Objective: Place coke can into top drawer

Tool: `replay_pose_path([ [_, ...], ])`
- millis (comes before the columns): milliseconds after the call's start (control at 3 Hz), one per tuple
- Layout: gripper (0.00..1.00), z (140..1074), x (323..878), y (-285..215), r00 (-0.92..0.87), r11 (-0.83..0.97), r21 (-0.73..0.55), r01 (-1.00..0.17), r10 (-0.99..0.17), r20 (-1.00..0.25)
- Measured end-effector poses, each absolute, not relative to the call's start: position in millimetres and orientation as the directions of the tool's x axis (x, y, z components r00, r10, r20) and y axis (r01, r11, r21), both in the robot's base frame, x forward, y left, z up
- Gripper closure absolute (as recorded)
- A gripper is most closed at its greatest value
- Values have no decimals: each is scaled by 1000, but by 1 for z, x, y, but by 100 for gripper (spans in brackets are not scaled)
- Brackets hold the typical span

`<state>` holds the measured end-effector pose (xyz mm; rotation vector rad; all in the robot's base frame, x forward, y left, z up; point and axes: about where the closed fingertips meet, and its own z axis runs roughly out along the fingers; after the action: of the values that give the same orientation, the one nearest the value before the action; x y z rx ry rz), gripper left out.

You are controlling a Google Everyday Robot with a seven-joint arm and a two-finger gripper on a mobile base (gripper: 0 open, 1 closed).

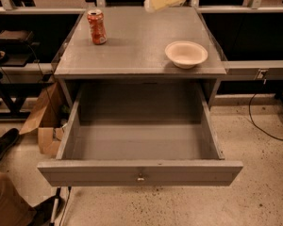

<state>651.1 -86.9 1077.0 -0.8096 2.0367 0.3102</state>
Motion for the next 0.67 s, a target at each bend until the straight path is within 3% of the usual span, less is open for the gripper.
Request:
replay_pose_path([
  [667,0,1049,737,-28,-406,862,5,-506,-233,-884],
])
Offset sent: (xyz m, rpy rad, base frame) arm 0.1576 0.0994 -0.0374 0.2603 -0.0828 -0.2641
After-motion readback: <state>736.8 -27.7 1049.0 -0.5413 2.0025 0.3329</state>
